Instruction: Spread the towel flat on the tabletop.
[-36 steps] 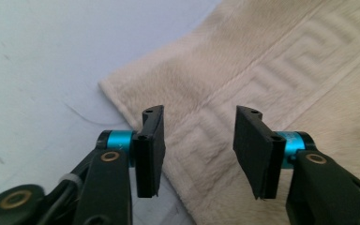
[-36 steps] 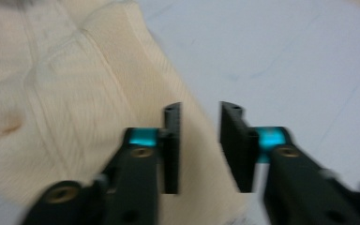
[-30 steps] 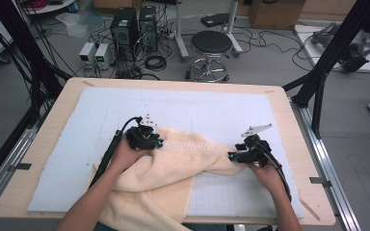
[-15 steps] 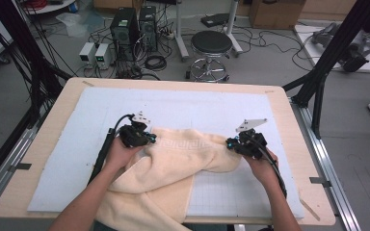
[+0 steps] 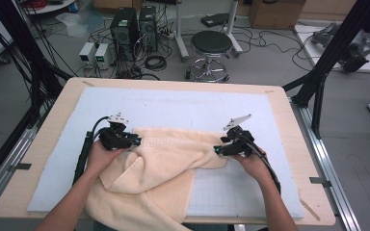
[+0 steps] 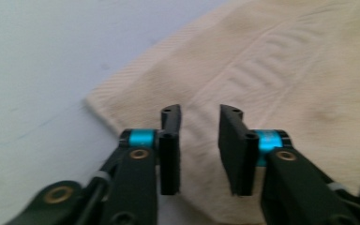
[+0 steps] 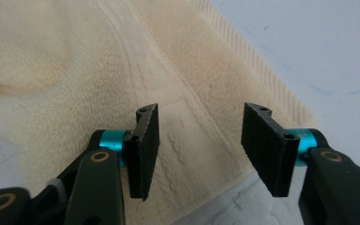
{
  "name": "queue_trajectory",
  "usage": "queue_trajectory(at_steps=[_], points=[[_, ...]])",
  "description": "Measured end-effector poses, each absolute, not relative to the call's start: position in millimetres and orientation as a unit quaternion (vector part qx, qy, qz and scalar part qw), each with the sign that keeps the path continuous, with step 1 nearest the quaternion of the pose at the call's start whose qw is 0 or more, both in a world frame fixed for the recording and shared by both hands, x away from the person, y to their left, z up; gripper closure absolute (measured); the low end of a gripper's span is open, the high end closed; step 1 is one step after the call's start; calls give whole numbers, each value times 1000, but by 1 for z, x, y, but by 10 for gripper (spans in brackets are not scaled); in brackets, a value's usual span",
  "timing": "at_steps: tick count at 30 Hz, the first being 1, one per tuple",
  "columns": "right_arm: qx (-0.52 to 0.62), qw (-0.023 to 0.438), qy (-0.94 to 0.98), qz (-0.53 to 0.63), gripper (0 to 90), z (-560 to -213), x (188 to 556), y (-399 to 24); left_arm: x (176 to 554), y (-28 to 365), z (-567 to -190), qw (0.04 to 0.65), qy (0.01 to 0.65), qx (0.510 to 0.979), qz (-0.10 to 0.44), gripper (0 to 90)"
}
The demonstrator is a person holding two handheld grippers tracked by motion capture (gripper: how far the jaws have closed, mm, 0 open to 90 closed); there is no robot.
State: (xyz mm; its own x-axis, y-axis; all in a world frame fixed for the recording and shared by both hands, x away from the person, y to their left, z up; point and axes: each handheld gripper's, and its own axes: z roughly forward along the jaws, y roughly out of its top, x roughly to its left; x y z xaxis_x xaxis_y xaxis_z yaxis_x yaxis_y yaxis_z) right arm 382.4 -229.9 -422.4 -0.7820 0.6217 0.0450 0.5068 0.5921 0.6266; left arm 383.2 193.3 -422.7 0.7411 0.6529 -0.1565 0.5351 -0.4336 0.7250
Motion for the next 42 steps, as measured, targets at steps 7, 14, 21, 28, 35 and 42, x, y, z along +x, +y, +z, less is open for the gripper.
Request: queue_trajectory(at_steps=[7, 14, 21, 28, 35, 42], points=[[321, 102, 890, 307, 431, -431, 379, -226, 379, 194, -434, 383, 348, 854, 57, 464], [307, 92, 896, 307, 719, -428, 377, -222, 374, 189, -434, 362, 351, 855, 120, 746], [310, 90, 888, 329, 849, -423, 381, -226, 376, 192, -431, 374, 367, 844, 112, 863], [295, 113, 873, 372, 852, -385, 372, -229, 365, 201, -405, 408, 361, 829, 129, 867], [265, 107, 882, 374, 851, -357, 344, -228, 341, 209, -379, 428, 338, 830, 119, 867], [272, 91, 887, 363, 853, -364, 356, -229, 378, 199, -374, 418, 362, 823, 133, 871]])
